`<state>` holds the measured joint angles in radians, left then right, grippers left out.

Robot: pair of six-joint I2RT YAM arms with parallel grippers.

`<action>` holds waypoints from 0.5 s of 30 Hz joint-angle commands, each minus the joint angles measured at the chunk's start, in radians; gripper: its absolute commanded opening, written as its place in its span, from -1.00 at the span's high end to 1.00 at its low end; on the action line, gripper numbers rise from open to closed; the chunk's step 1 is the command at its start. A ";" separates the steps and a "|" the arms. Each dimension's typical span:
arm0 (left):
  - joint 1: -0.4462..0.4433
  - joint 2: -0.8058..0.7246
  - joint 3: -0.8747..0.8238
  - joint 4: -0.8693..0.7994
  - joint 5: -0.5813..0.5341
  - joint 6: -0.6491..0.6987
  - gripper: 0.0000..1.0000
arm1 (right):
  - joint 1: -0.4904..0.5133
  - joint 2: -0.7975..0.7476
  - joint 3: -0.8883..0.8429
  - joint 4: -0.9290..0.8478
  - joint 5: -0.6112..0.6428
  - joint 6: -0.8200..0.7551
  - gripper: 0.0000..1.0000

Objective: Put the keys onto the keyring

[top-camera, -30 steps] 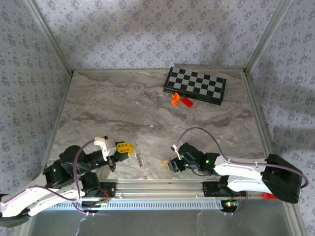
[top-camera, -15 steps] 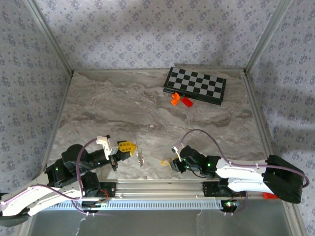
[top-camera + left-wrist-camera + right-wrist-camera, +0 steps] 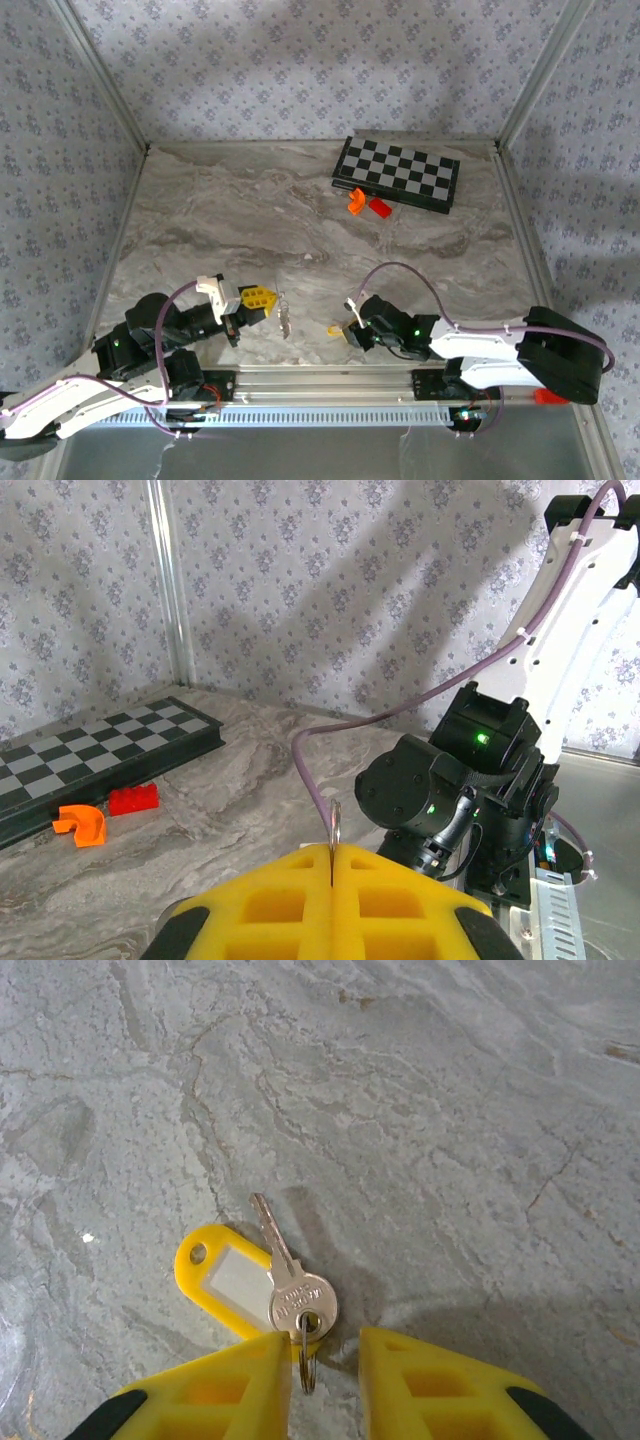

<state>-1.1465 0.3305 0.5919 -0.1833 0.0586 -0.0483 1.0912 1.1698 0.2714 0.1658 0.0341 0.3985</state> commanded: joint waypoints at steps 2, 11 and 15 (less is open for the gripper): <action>-0.004 -0.011 0.009 0.038 0.006 -0.014 1.00 | 0.006 0.025 0.022 0.011 -0.028 -0.018 0.55; -0.003 -0.009 0.008 0.038 0.001 -0.012 1.00 | 0.006 0.028 0.028 0.005 -0.036 -0.023 0.79; -0.004 -0.006 0.008 0.039 0.000 -0.012 1.00 | 0.007 0.014 0.028 -0.002 -0.042 -0.029 0.89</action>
<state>-1.1465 0.3290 0.5915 -0.1833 0.0586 -0.0513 1.0931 1.1896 0.2798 0.1768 0.0097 0.3801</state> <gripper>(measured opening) 0.046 0.064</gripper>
